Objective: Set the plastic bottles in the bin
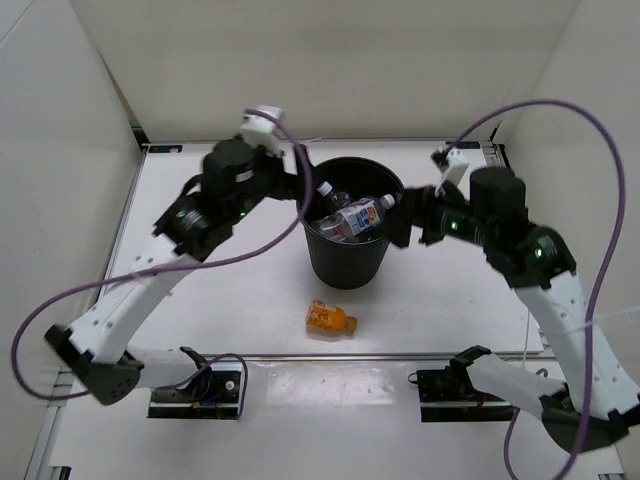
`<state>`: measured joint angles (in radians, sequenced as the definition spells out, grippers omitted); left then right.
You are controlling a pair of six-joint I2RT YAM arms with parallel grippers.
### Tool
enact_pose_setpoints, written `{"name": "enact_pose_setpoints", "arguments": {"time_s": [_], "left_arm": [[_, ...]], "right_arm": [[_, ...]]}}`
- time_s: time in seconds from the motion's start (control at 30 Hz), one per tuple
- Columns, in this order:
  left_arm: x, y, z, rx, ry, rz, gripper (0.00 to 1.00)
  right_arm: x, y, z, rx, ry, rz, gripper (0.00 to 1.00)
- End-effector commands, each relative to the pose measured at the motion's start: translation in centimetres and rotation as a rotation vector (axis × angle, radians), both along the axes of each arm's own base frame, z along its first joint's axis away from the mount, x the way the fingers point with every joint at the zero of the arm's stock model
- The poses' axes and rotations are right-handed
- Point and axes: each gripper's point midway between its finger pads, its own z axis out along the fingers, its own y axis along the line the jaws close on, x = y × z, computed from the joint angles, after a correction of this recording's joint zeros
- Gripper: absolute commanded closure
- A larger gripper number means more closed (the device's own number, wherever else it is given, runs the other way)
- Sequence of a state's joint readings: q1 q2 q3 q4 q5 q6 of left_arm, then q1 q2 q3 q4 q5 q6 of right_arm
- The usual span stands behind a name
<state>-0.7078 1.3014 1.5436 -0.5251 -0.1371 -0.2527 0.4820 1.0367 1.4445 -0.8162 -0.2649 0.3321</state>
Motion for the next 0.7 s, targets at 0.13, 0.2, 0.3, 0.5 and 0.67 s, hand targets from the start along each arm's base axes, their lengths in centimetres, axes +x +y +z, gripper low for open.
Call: {"name": "enact_pose_setpoints", "arguments": {"time_s": [0.13,0.2,0.3,0.5,0.67], "left_arm": [[0.1,15.7,3.4,0.011,-0.159,0.593,0.0],[-0.1,16.8,-0.2,0.079,-0.082,0.617,0.0],[-1.0,18.4,-5.4,0.131,0.054,0.669,0.0],[-3.9,21.6,-14.4,0.188,0.265,0.786,0.0],[-5.7,22.2,-16.4,0.211,0.327,0.784,0.0]], "right_arm": [[-7.1,2.0,-2.6,0.07,-0.376,0.3,0.0],[-8.7,2.9,-5.7,-0.021,-0.329,0.428,0.0],[-10.7,4.9,-10.1,-0.115,-0.268,0.59,0.0],[-11.2,9.1,-15.3,-0.263,-0.358,0.679,0.0],[-11.0,12.1,-19.8,-0.347,-0.354,0.758,0.0]]}}
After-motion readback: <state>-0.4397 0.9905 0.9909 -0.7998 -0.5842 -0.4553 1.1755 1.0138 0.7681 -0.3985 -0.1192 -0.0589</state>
